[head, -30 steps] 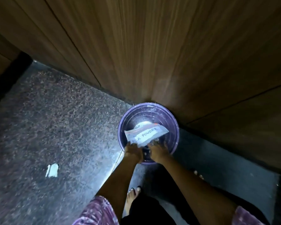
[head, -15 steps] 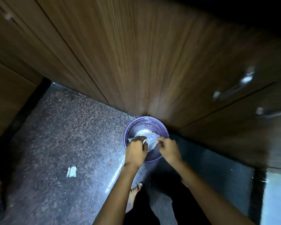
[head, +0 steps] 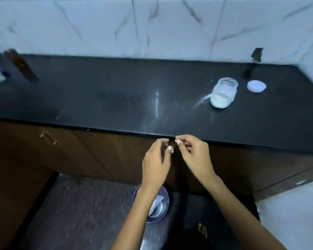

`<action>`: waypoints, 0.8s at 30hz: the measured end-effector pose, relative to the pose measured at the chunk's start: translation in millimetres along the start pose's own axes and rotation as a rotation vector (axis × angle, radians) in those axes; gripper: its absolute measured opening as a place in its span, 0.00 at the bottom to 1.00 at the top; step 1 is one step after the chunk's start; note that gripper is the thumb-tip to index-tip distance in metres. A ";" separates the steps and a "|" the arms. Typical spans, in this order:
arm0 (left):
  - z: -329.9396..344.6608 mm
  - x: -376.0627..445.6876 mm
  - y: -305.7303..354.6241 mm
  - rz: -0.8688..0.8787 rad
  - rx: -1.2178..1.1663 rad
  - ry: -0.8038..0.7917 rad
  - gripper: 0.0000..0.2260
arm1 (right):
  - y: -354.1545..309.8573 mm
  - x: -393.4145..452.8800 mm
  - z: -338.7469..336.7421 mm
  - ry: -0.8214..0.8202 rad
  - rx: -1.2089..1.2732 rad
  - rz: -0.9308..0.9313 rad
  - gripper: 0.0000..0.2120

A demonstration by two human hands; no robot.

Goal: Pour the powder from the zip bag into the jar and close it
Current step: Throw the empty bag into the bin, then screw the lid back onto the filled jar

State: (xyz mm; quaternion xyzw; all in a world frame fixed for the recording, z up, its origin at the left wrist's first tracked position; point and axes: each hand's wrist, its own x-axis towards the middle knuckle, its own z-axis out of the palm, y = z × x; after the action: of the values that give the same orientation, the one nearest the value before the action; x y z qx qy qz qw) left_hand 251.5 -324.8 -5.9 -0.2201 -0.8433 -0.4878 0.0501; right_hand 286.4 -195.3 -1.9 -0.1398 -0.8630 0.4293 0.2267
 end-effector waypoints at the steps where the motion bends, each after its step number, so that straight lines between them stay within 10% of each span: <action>1: 1.5 4.4 3.6 -0.002 -0.010 -0.008 0.07 | -1.7 5.0 -4.3 0.008 0.005 0.003 0.07; 24: 205.5 173.7 117.6 -0.125 -0.116 -0.113 0.19 | 167.5 191.3 -223.0 0.157 -0.299 0.245 0.07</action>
State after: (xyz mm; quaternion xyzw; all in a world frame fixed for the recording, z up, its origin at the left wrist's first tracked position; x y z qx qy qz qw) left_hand 171.7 -44.9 33.6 -0.1966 -0.8273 -0.5247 -0.0411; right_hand 244.1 138.4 33.2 -0.3089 -0.8733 0.3083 0.2163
